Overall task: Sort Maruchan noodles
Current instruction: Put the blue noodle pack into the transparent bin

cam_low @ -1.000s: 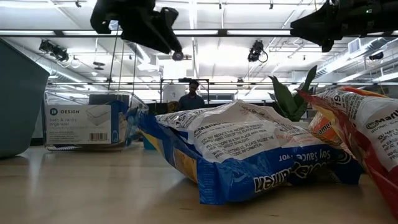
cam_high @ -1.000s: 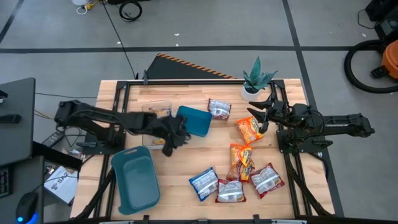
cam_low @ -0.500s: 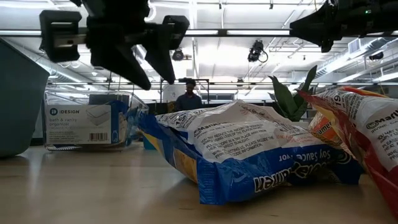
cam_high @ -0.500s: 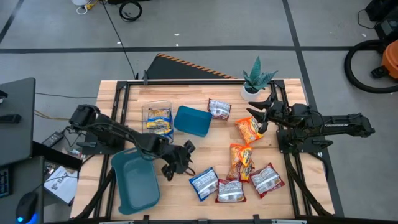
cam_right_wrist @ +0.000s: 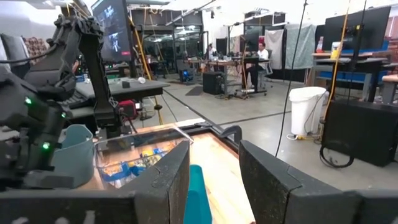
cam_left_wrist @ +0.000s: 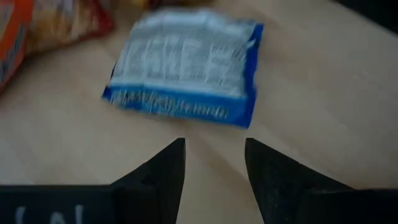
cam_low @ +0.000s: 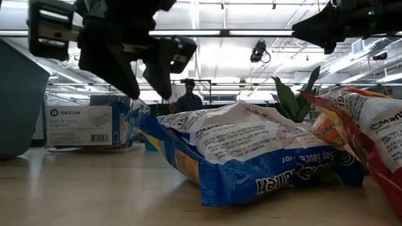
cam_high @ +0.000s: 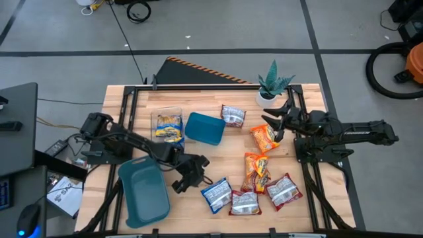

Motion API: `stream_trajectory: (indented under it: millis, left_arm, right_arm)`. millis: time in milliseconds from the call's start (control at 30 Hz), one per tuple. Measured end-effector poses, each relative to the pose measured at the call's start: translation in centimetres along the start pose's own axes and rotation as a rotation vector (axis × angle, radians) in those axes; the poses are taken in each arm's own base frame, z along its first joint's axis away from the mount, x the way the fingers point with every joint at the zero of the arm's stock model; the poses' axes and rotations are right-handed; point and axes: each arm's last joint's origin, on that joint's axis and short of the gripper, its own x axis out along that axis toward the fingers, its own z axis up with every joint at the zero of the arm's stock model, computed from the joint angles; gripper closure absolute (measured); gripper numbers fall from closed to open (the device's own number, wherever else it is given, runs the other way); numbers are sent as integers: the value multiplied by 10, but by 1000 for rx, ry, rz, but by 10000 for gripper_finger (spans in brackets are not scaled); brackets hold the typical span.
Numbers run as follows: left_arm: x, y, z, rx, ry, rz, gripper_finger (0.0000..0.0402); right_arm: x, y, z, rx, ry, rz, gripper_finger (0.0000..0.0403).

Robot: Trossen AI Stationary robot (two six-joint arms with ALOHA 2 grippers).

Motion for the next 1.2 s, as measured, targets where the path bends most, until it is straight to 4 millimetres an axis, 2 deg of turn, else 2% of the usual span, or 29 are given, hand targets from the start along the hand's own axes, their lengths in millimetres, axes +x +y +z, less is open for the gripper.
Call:
stream_trajectory:
  millis: [233,433,733,900,1200]
  left_arm:
    - [3,-14,12,66,-47,-16,230]
    - [5,-26,16,177,-20,29,230]
    - [11,-32,3,294,28,87,230]
    - [13,-32,5,321,-24,109,230]
    - [38,-34,-3,408,-19,89,230]
  right_arm:
    - [4,2,-5,111,31,21,259]
    - [8,4,-10,176,73,35,259]
    - [10,4,-12,205,88,27,259]
    - [10,6,-12,207,94,70,259]
    - [10,8,-13,208,109,131,259]
